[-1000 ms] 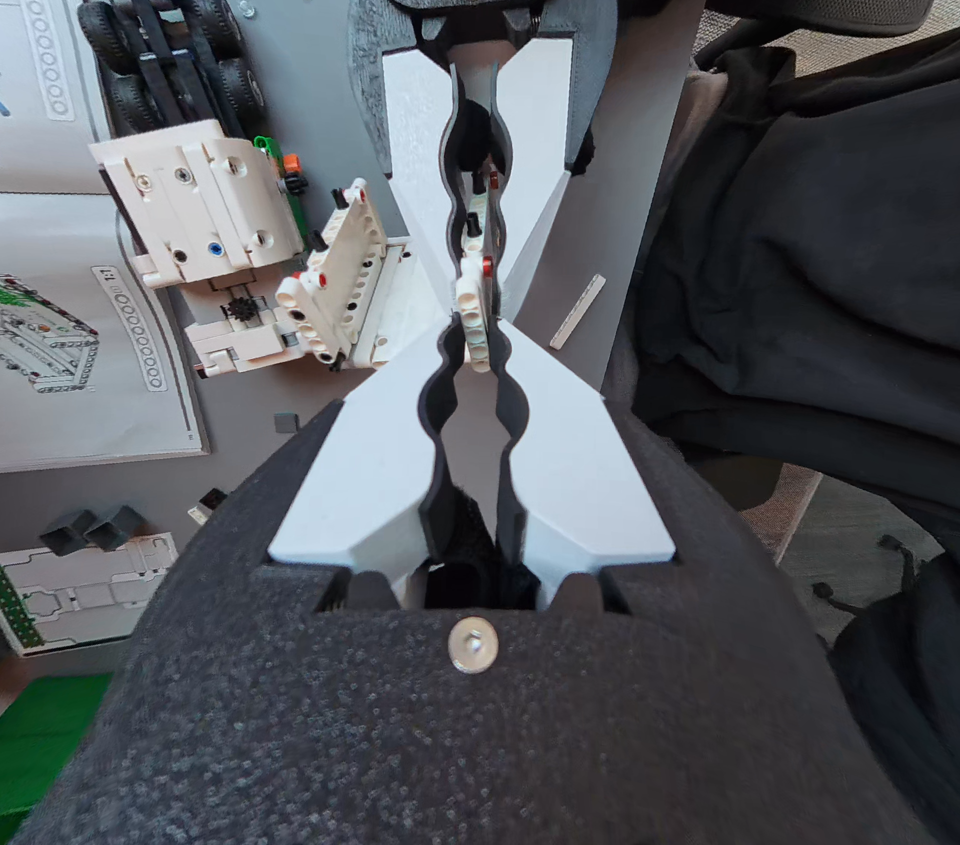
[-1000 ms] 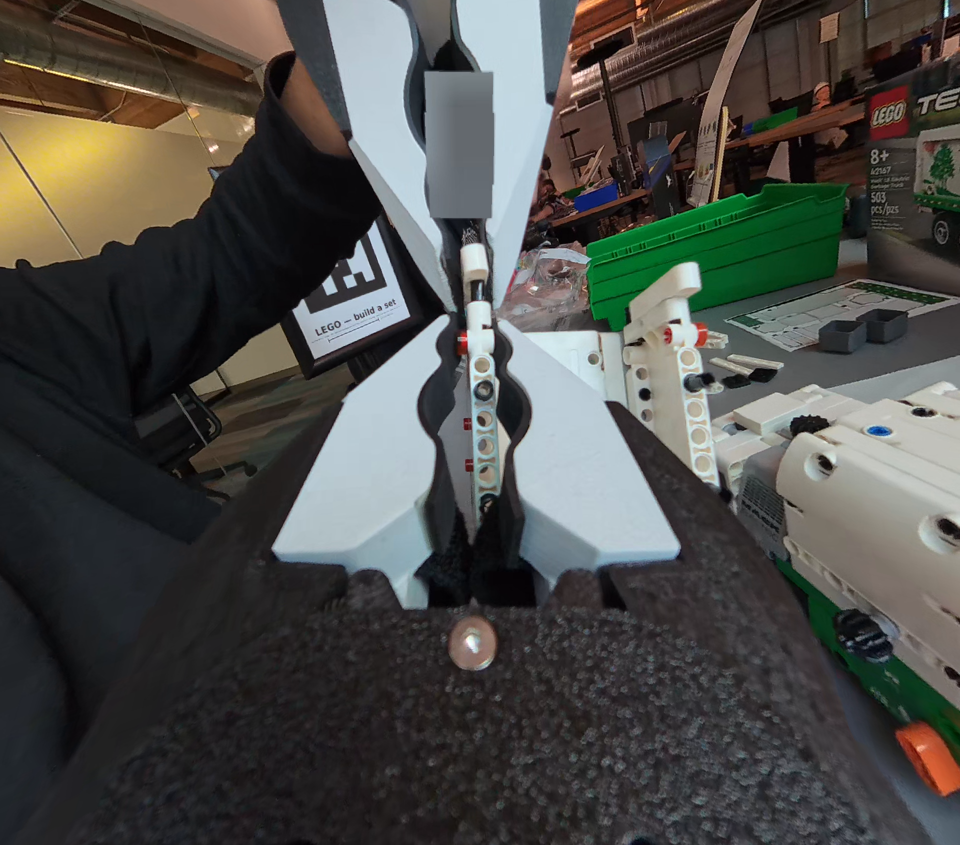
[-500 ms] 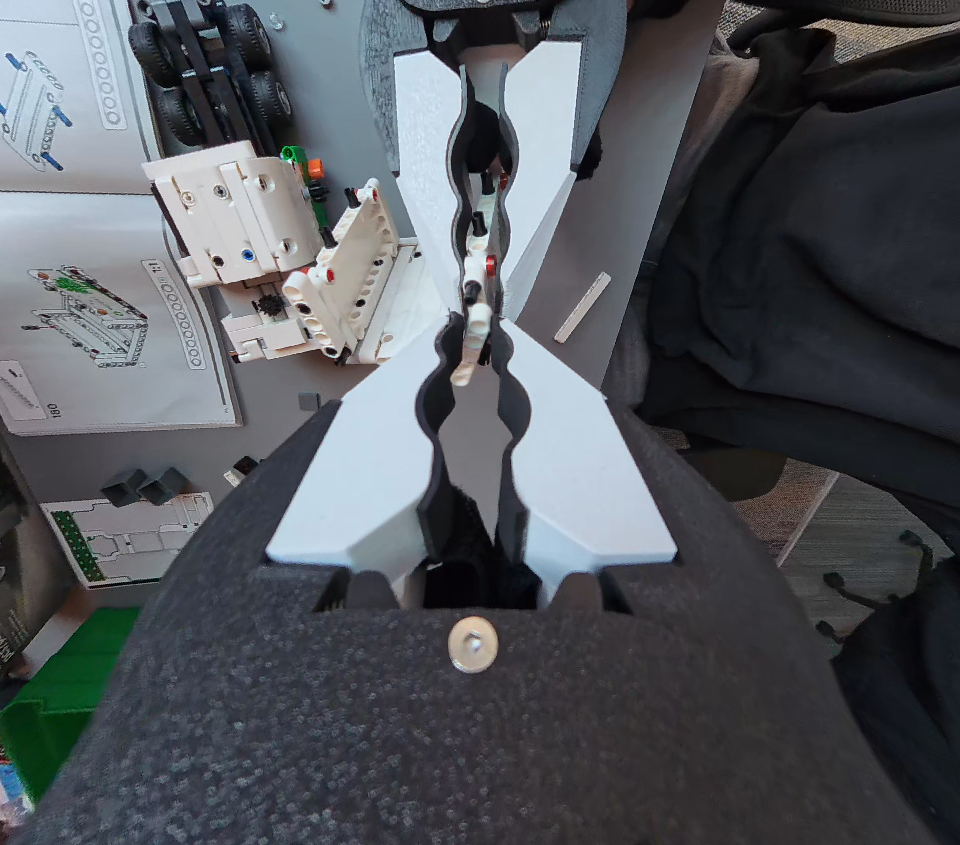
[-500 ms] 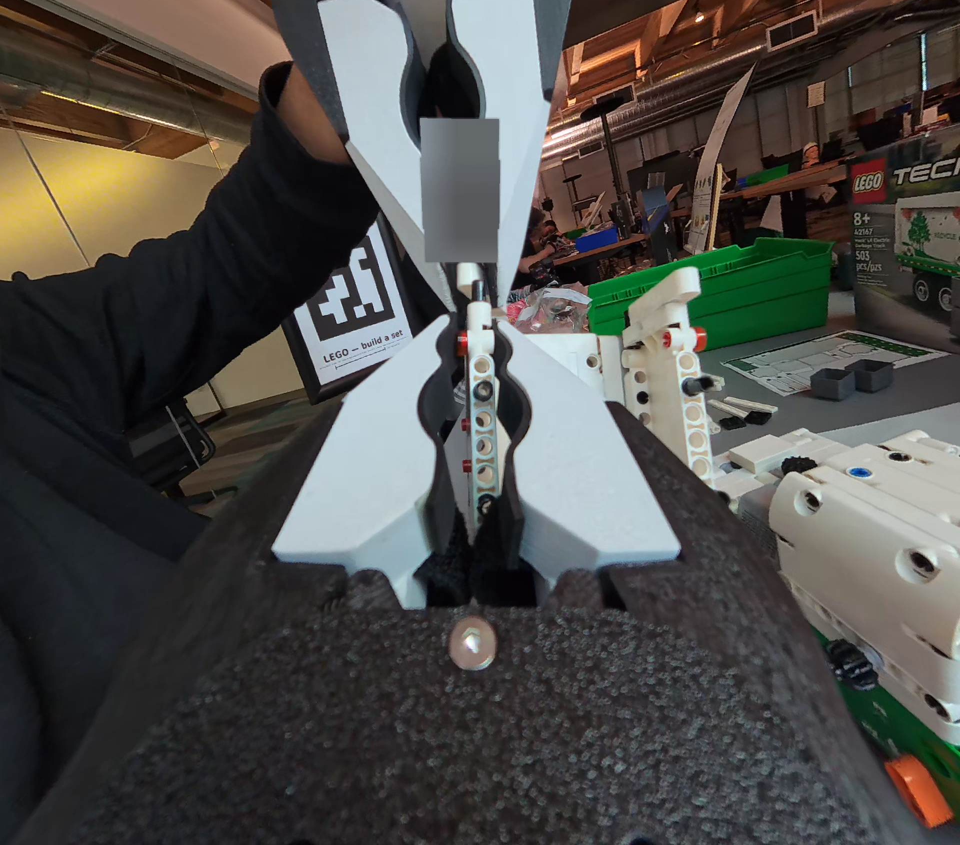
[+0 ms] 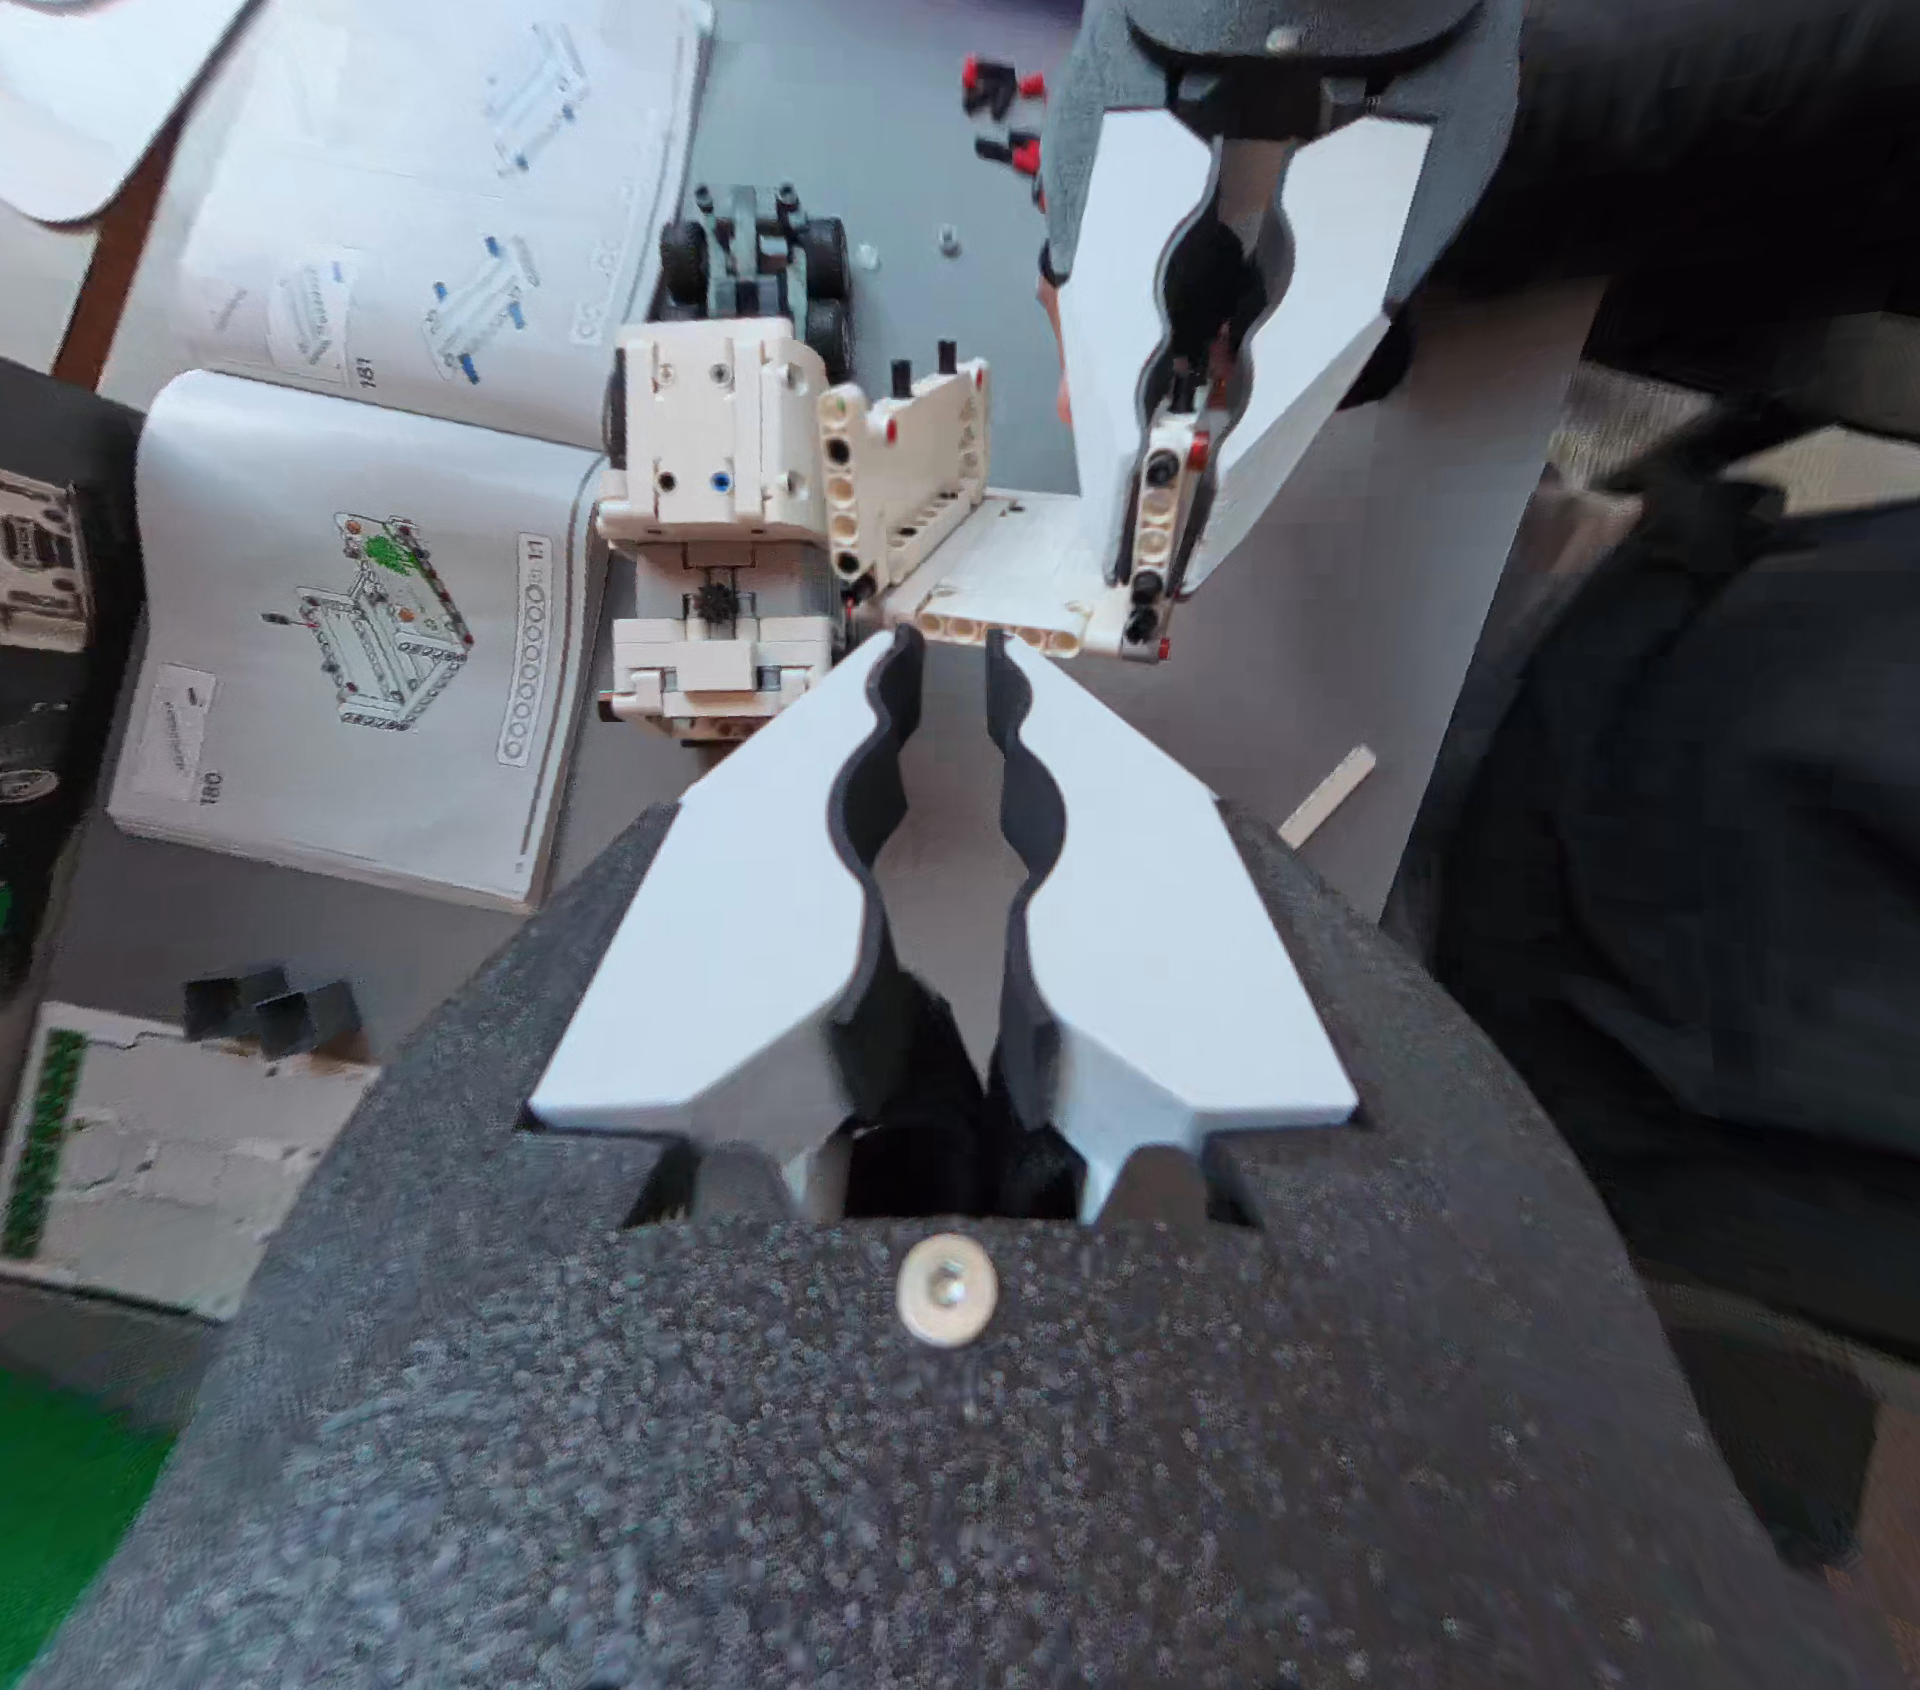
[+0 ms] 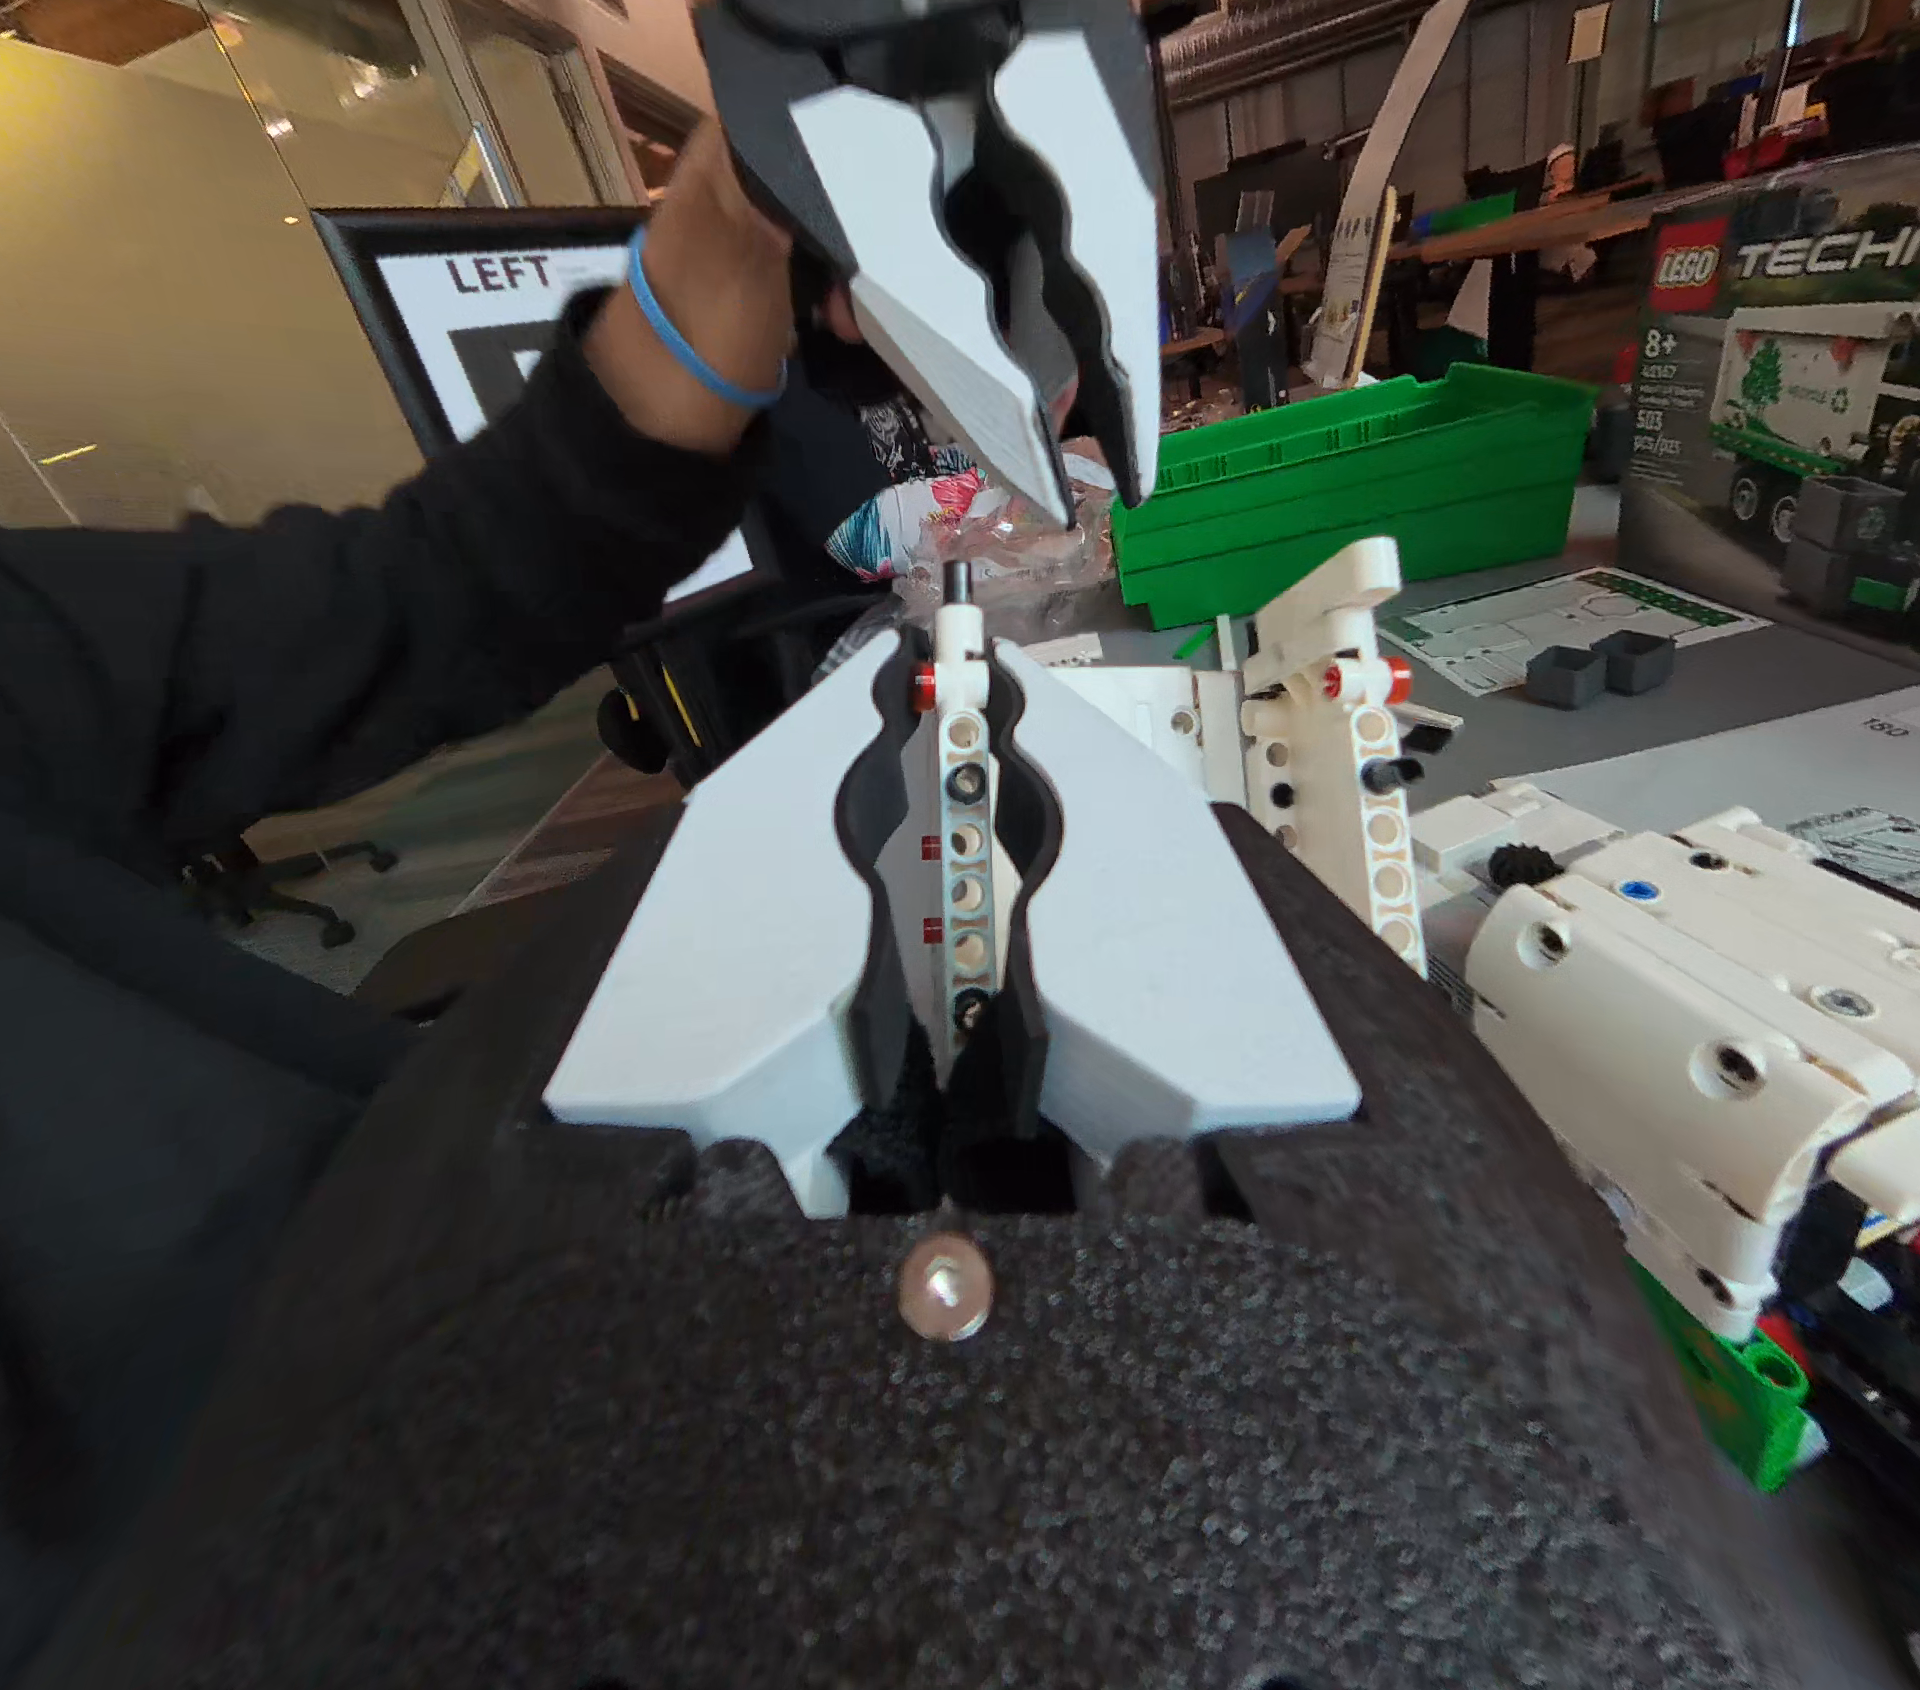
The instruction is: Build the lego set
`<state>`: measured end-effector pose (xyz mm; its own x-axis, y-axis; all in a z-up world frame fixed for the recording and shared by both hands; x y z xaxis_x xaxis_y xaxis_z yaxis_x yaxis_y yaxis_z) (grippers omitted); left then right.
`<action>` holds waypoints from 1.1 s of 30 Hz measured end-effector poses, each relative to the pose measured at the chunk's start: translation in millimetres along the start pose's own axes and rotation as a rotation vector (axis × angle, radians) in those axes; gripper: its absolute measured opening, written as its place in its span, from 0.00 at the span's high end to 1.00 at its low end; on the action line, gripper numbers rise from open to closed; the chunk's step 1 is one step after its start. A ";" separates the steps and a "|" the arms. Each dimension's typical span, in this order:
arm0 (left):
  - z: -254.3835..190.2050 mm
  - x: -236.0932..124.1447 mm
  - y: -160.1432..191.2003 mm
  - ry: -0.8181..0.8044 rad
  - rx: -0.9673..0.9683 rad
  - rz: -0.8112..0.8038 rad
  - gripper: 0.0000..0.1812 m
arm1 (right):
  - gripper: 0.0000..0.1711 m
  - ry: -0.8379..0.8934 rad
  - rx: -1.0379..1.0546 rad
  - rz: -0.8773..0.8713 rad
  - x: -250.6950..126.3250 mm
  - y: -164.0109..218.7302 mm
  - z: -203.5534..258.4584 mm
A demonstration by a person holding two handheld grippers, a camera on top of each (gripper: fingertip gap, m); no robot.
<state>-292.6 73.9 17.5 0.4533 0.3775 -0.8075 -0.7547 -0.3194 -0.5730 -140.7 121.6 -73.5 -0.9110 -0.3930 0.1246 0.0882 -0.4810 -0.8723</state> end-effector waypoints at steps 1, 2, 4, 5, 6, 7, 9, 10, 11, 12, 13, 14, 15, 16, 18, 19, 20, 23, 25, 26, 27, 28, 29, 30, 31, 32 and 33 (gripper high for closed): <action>-6.2 -4.9 16.6 -0.037 -0.042 -0.113 0.94 | 0.95 -0.020 0.002 -0.020 1.2 -0.5 2.7; -14.0 -9.6 33.4 -0.083 -0.082 -0.231 0.91 | 0.95 -0.039 0.011 -0.034 2.8 -0.9 3.5; -34.5 -12.7 64.1 -0.164 -0.136 -0.481 0.81 | 0.95 -0.057 0.065 -0.066 7.0 1.1 1.2; -43.9 -8.6 76.6 -0.204 -0.164 -0.572 0.76 | 0.95 -0.063 0.100 -0.080 10.4 3.0 -0.7; -51.2 -1.6 86.8 -0.230 -0.202 -0.632 0.71 | 0.95 -0.068 0.134 -0.093 14.8 5.2 -2.8; -58.0 7.7 93.6 -0.224 -0.238 -0.675 0.63 | 0.95 -0.075 0.166 -0.107 19.8 7.5 -4.3; -67.0 26.1 101.0 -0.224 -0.293 -0.722 0.51 | 0.94 -0.098 0.207 -0.130 31.9 12.4 -3.9; -70.1 32.7 102.9 -0.237 -0.306 -0.741 0.46 | 0.95 -0.110 0.210 -0.141 38.5 15.3 -2.1; -73.0 37.1 103.9 -0.245 -0.311 -0.767 0.43 | 0.95 -0.122 0.205 -0.154 45.0 18.1 0.2; -74.8 39.9 104.8 -0.255 -0.318 -0.787 0.40 | 0.95 -0.130 0.197 -0.163 51.2 20.9 2.7; -75.7 41.7 105.6 -0.263 -0.328 -0.802 0.39 | 0.95 -0.136 0.188 -0.168 57.0 23.4 5.2; -75.6 43.5 107.0 -0.269 -0.342 -0.807 0.38 | 0.95 -0.160 0.183 -0.180 61.3 24.5 8.2; -75.1 45.0 108.5 -0.275 -0.354 -0.810 0.37 | 0.95 -0.195 0.185 -0.192 64.9 24.8 11.4; -75.3 45.8 109.7 -0.266 -0.357 -0.816 0.38 | 0.95 -0.221 0.195 -0.194 68.7 24.9 13.3; -75.2 44.8 112.5 -0.266 -0.361 -0.845 0.40 | 0.95 -0.246 0.213 -0.171 76.8 28.2 14.3; -75.7 43.5 113.6 -0.257 -0.356 -0.874 0.43 | 0.95 -0.245 0.209 -0.157 80.0 30.9 14.0; -76.8 43.2 114.8 -0.232 -0.347 -0.894 0.46 | 0.95 -0.251 0.199 -0.158 81.8 32.7 14.3; -78.8 41.9 121.2 -0.229 -0.339 -0.913 0.52 | 0.95 -0.272 0.198 -0.158 83.7 37.6 13.8; -80.5 39.4 126.0 -0.228 -0.329 -0.890 0.52 | 0.95 -0.264 0.211 -0.108 84.0 40.5 13.6; -81.6 37.8 128.4 -0.235 -0.313 -0.873 0.52 | 0.95 -0.252 0.200 -0.074 84.4 42.0 13.5; -83.3 37.1 130.8 -0.239 -0.291 -0.846 0.52 | 0.94 -0.246 0.179 -0.042 85.5 43.7 14.1; -84.5 37.0 133.3 -0.248 -0.267 -0.811 0.52 | 0.94 -0.235 0.160 -0.015 87.1 44.9 14.7; -85.3 36.8 136.4 -0.270 -0.242 -0.774 0.52 | 0.93 -0.219 0.137 0.012 89.3 45.5 14.9; -85.3 36.0 139.9 -0.298 -0.218 -0.737 0.52 | 0.90 -0.197 0.106 0.055 91.4 45.5 14.8; -84.9 34.7 143.9 -0.321 -0.200 -0.706 0.52 | 0.88 -0.163 0.070 0.124 93.4 45.9 13.9; -84.3 32.8 148.1 -0.338 -0.187 -0.682 0.52 | 0.86 -0.125 0.041 0.203 94.8 45.9 12.5; -84.0 31.0 152.6 -0.351 -0.175 -0.660 0.52 | 0.83 -0.099 0.015 0.263 95.5 44.5 11.6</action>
Point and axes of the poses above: each gripper's, where its closed fingertips meet, x out along the fingers, y out of its underside, z = x × y across the jaws, the point moved 9 cm from there along -x, back along the fingers, and after that the axes turned 14 degrees about x, right-handed, at the moved point
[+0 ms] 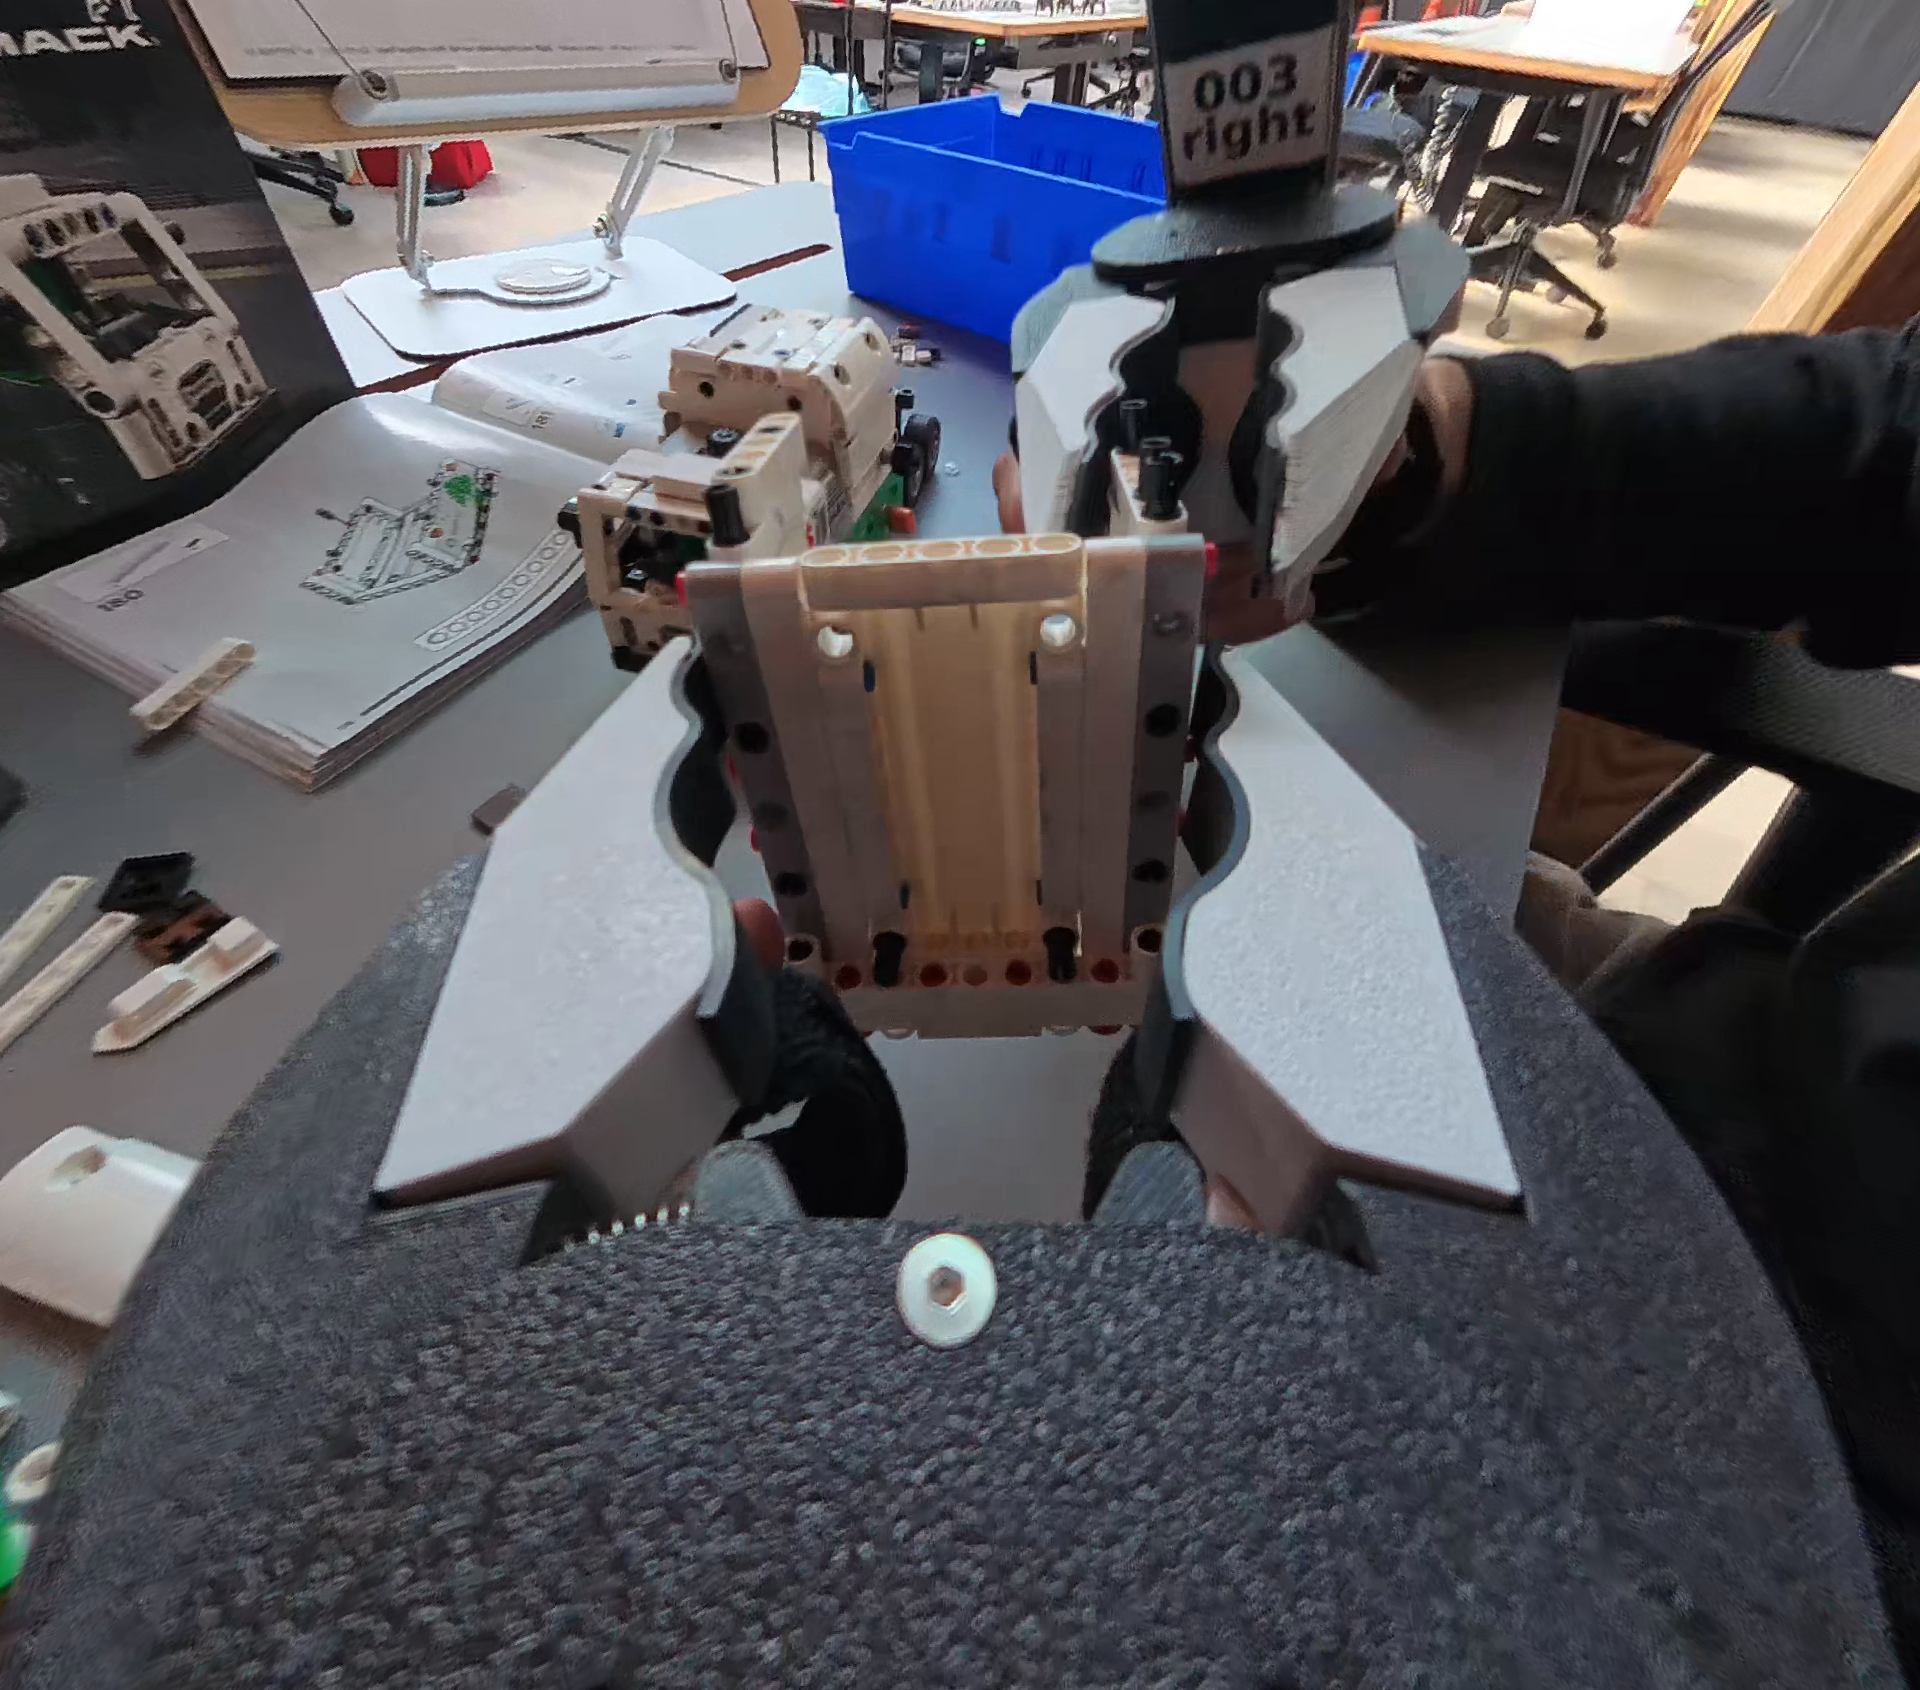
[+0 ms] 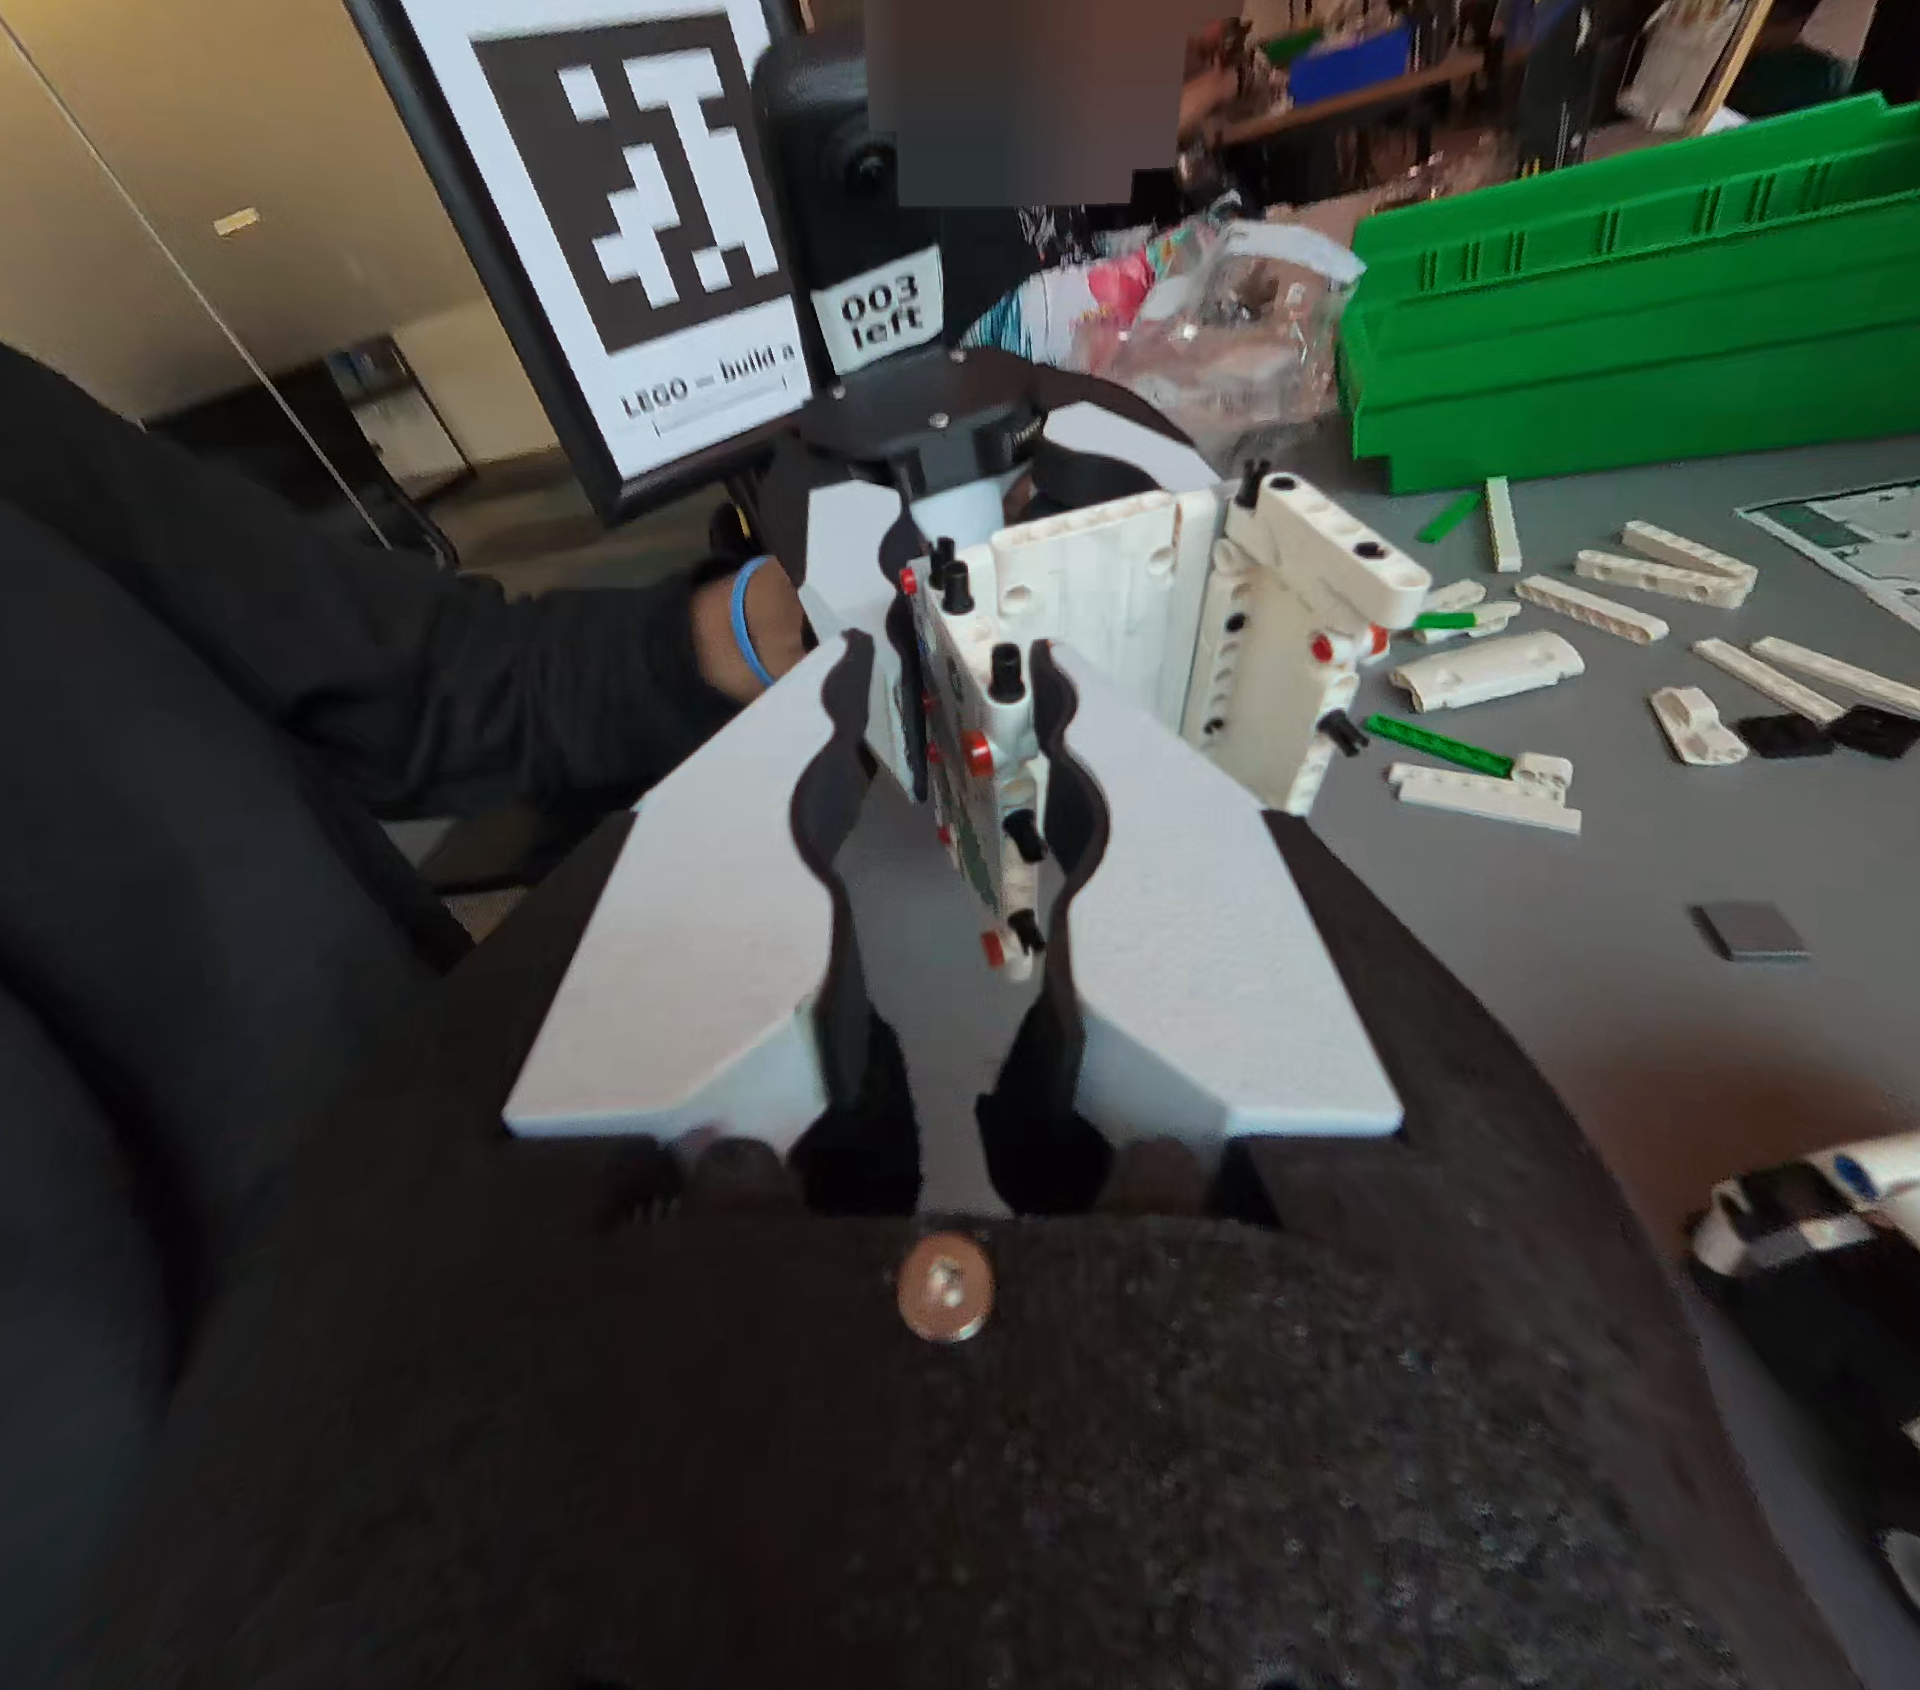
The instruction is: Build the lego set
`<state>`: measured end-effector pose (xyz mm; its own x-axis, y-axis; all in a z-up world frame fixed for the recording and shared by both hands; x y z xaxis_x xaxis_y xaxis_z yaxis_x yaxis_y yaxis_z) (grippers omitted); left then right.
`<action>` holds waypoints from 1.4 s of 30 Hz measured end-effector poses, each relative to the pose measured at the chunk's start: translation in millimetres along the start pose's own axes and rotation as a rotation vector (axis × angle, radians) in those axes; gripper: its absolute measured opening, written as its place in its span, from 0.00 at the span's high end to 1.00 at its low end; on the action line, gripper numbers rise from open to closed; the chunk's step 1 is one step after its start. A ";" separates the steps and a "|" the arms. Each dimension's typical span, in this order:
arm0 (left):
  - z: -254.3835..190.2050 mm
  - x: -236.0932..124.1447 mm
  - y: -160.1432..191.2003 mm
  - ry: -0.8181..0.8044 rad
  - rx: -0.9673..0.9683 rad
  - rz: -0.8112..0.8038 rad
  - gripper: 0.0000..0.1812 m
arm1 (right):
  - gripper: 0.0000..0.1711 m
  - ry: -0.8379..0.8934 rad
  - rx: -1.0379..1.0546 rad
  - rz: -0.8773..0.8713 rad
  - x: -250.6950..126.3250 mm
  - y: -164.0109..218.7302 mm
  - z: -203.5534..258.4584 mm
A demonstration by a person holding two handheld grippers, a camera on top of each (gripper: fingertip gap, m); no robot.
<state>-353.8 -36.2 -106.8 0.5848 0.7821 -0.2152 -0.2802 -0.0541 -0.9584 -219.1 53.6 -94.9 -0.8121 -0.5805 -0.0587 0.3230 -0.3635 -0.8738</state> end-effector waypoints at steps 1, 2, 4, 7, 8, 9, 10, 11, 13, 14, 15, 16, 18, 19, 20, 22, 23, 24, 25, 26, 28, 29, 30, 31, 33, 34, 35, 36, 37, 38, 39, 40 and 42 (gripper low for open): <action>1.9 -4.0 2.6 -0.009 0.016 0.017 0.52 | 0.82 0.018 -0.020 0.047 -1.6 -3.3 0.3; 4.3 -8.4 5.5 -0.023 0.025 0.031 0.52 | 0.82 0.035 -0.038 0.073 -5.0 -9.6 1.1; 8.5 -16.9 11.9 -0.044 0.028 0.051 0.52 | 0.84 0.090 -0.094 0.148 -13.7 -32.5 0.9; 13.3 -25.5 18.9 -0.066 0.016 0.042 0.52 | 0.86 0.278 -0.217 0.297 -21.9 -86.8 -15.5; 14.9 -27.0 20.1 -0.071 0.001 0.025 0.52 | 0.87 0.349 -0.277 0.363 -19.8 -106.3 -28.8; 16.7 -28.1 21.3 -0.076 -0.022 0.001 0.52 | 0.88 0.416 -0.342 0.441 -15.5 -124.1 -48.1; 18.7 -28.7 22.5 -0.079 -0.053 -0.028 0.52 | 0.89 0.482 -0.388 0.511 -10.5 -137.5 -75.2; 20.9 -29.3 23.8 -0.082 -0.085 -0.055 0.52 | 0.90 0.521 -0.380 0.577 -4.6 -144.8 -107.1; 24.8 -30.8 26.7 -0.081 -0.133 -0.089 0.52 | 0.87 0.516 -0.262 0.714 7.4 -143.0 -171.9; 26.3 -31.9 28.1 -0.084 -0.144 -0.100 0.52 | 0.86 0.489 -0.186 0.765 12.6 -136.9 -198.7; 27.7 -33.3 29.1 -0.089 -0.152 -0.111 0.52 | 0.86 0.449 -0.117 0.787 17.6 -130.9 -219.7; 28.7 -34.6 29.5 -0.094 -0.158 -0.123 0.52 | 0.85 0.428 -0.085 0.790 21.9 -126.6 -236.7; 30.3 -36.9 29.0 -0.107 -0.163 -0.152 0.52 | 0.86 0.406 -0.091 0.809 30.2 -120.5 -259.4; 30.8 -37.6 28.5 -0.109 -0.161 -0.165 0.52 | 0.86 0.390 -0.094 0.843 34.3 -117.7 -266.4; 31.5 -38.1 28.2 -0.117 -0.157 -0.177 0.52 | 0.86 0.389 -0.106 0.877 37.9 -115.9 -272.7; 32.4 -38.0 28.0 -0.128 -0.153 -0.199 0.52 | 0.87 0.390 -0.145 0.930 43.0 -113.1 -282.3; 32.7 -37.3 28.3 -0.126 -0.158 -0.207 0.52 | 0.87 0.382 -0.151 0.948 45.6 -112.1 -285.3; 32.7 -36.5 28.6 -0.125 -0.162 -0.219 0.52 | 0.87 0.363 -0.144 0.968 48.2 -110.3 -287.2; 32.2 -35.2 29.2 -0.115 -0.164 -0.225 0.52 | 0.87 0.355 -0.138 0.998 50.9 -107.8 -289.5; 31.8 -33.5 30.2 -0.107 -0.163 -0.222 0.52 | 0.87 0.356 -0.141 1.024 53.4 -105.1 -292.2; 31.5 -30.1 32.2 -0.109 -0.158 -0.212 0.52 | 0.90 0.360 -0.159 1.048 58.7 -100.8 -296.2; 31.5 -29.0 32.0 -0.106 -0.157 -0.209 0.52 | 0.96 0.360 -0.163 1.050 61.0 -100.6 -296.8; 31.5 -28.4 31.3 -0.113 -0.154 -0.215 0.52 | 0.96 0.377 -0.171 1.050 62.8 -101.2 -297.0; 31.7 -28.1 30.7 -0.127 -0.151 -0.222 0.52 | 0.96 0.386 -0.190 1.042 63.7 -103.6 -294.2; 31.0 -27.3 29.9 -0.151 -0.154 -0.224 0.52 | 0.96 0.353 -0.223 0.944 64.4 -116.1 -273.6; 30.2 -26.5 29.5 -0.159 -0.152 -0.224 0.52 | 0.96 0.340 -0.218 0.885 63.6 -124.3 -257.6; 29.2 -25.2 29.3 -0.160 -0.150 -0.217 0.52 | 0.96 0.321 -0.210 0.832 61.8 -131.7 -238.0; 28.5 -23.8 29.2 -0.160 -0.152 -0.205 0.52 | 0.96 0.279 -0.209 0.779 58.7 -137.2 -213.8; 28.2 -22.3 29.0 -0.162 -0.159 -0.188 0.52 | 0.97 0.229 -0.213 0.730 53.9 -140.7 -185.9; 28.1 -21.3 28.5 -0.163 -0.166 -0.170 0.52 | 0.96 0.183 -0.233 0.685 47.4 -141.8 -156.4; 27.6 -20.8 27.4 -0.160 -0.169 -0.160 0.52 | 0.96 0.146 -0.272 0.634 40.2 -140.5 -126.6; 27.1 -21.0 25.7 -0.163 -0.171 -0.159 0.52 | 0.97 0.138 -0.336 0.573 33.4 -135.8 -98.3; 24.6 -20.6 22.1 -0.143 -0.166 -0.145 0.52 | 0.97 0.157 -0.520 0.517 25.2 -109.5 -49.1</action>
<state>-390.8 -38.2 -119.0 0.4930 0.8682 -0.0559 -0.0656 -0.0270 -0.9975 -298.8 114.6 -24.4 -0.6913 -0.4593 -0.5578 0.4427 0.3410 -0.8293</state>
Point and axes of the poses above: each gripper's, where its closed fingertips meet, x out along the fingers, y out of its underside, z = x × y across the jaws, the point moved 9 cm from there along -x, back along the fingers, and after that the axes turned 14 degrees about x, right-handed, at the moved point
